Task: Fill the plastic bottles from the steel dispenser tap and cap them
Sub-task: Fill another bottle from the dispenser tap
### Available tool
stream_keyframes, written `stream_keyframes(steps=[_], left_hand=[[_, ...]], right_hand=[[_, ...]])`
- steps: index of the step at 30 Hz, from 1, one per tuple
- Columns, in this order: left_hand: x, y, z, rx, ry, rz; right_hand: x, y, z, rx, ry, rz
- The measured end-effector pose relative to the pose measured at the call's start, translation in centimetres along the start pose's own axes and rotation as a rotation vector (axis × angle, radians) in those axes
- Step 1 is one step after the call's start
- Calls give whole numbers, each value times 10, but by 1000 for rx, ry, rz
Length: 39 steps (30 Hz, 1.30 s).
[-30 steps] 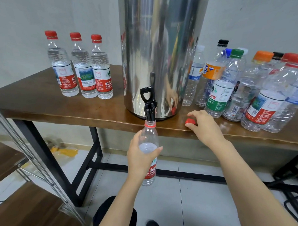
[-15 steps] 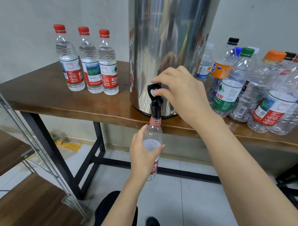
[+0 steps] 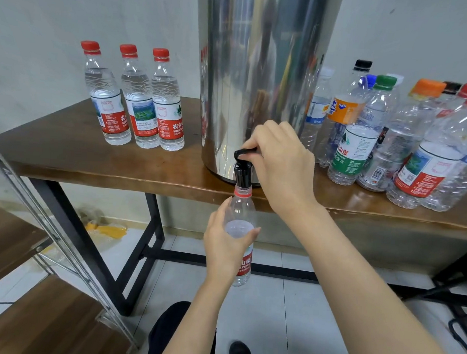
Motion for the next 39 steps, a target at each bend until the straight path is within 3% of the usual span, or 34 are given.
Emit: stream_keyframes(steps=[6, 16, 24, 31, 39], left_hand=[[1, 2, 3, -35, -8, -6], [2, 4, 6, -81, -16, -9], [2, 4, 5, -45, 2, -12], [-6, 2, 2, -80, -14, -35], [-9, 1, 1, -69, 0, -73]], right_hand=[[-49, -3, 1, 45, 61, -162], [-49, 0, -1, 34, 235, -77], [-47, 19, -53, 466, 293, 112], [-60, 32, -57, 531, 342, -22], [-62, 35, -56, 574, 337, -54]])
Point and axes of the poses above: each hand's wrist, its own x-axis towards the middle knuckle, its own y-axis out of the palm, z = x × y, the point moved 10 cm from there along x, towards the middle knuckle, and after that the axes turned 7 degrees about -y, right-handed, at the moved point
